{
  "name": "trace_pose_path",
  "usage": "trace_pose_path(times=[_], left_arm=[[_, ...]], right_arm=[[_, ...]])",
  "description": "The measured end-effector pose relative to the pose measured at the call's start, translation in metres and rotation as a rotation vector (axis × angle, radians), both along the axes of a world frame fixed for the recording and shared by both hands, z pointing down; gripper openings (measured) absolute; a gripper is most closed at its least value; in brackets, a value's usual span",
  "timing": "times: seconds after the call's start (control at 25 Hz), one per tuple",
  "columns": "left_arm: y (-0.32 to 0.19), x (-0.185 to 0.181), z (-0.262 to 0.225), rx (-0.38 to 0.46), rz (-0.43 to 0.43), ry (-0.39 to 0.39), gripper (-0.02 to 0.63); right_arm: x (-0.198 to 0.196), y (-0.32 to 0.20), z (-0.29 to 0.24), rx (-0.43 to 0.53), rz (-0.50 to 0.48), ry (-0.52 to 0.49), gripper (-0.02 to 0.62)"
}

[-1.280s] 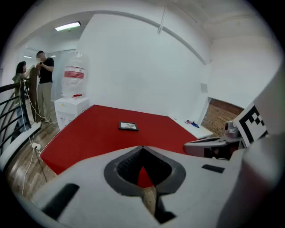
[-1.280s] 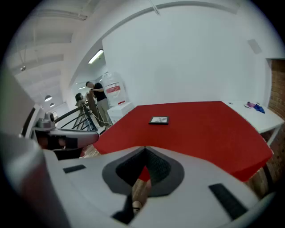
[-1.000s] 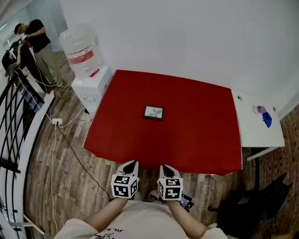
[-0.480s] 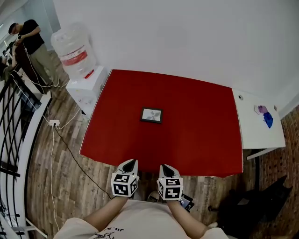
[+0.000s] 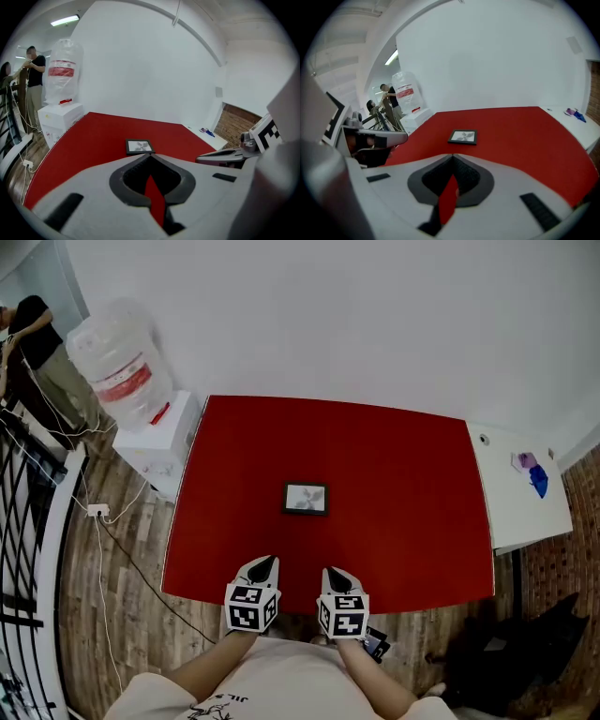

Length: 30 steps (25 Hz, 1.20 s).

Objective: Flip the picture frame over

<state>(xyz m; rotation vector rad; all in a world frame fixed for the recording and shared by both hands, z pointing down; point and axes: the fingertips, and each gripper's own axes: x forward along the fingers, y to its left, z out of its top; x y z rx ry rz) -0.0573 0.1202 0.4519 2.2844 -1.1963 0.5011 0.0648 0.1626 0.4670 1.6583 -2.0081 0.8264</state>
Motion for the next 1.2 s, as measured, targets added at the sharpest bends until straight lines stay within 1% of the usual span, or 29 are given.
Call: trace_pose_path(times=[0.2,0.44,0.72,0.88,1.2], left_arm=[[-0.043,-0.01,-0.002,0.004,0.037,0.0,-0.008],[-0.07,-0.017,-0.004,-0.001,0.056,-0.01,-0.008],[-0.086,-0.008,0.0,-0.025,0.037,-0.015,-0.008],[-0.087,-0.004,0.007,-0.035,0.022,-0.037,-0.008],[-0.099,-0.006,0.015,-0.056,-0.01,-0.036,-0.008]], right_arm=[[-0.004,-0.04,-0.001,-0.007,0.051,0.013,0.006],[-0.008,-0.069,-0.003,-0.012,0.073,0.024,0.006],[0.0,-0.088,-0.006,-0.022,0.038,0.025,0.006],[0.006,-0.097,-0.004,-0.026,0.012,0.027,0.005],[0.007,-0.113,0.0,-0.033,-0.009,0.022,0.006]])
